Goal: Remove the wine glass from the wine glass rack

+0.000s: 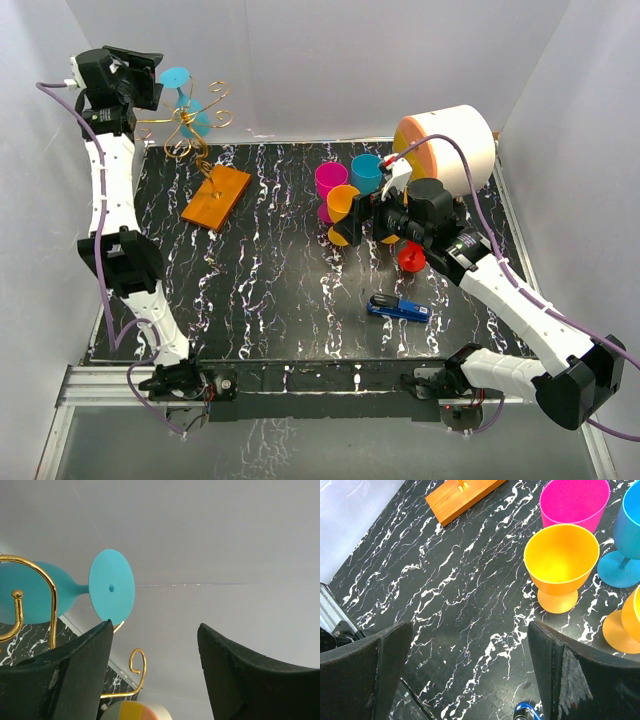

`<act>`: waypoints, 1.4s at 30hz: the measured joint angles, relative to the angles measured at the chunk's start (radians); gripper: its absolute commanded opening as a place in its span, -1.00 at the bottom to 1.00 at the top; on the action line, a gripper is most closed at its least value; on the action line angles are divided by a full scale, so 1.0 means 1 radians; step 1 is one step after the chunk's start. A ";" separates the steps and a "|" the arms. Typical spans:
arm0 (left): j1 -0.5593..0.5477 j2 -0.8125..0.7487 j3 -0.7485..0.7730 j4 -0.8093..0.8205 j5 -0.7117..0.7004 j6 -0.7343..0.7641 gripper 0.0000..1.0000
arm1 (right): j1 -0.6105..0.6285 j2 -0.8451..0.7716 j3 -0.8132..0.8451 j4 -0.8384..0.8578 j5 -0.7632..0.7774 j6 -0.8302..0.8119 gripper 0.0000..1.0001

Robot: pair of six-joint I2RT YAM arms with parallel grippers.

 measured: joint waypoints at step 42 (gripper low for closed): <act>-0.035 0.118 0.082 -0.078 -0.170 -0.060 -0.07 | 0.000 -0.021 -0.002 0.017 0.005 0.000 0.97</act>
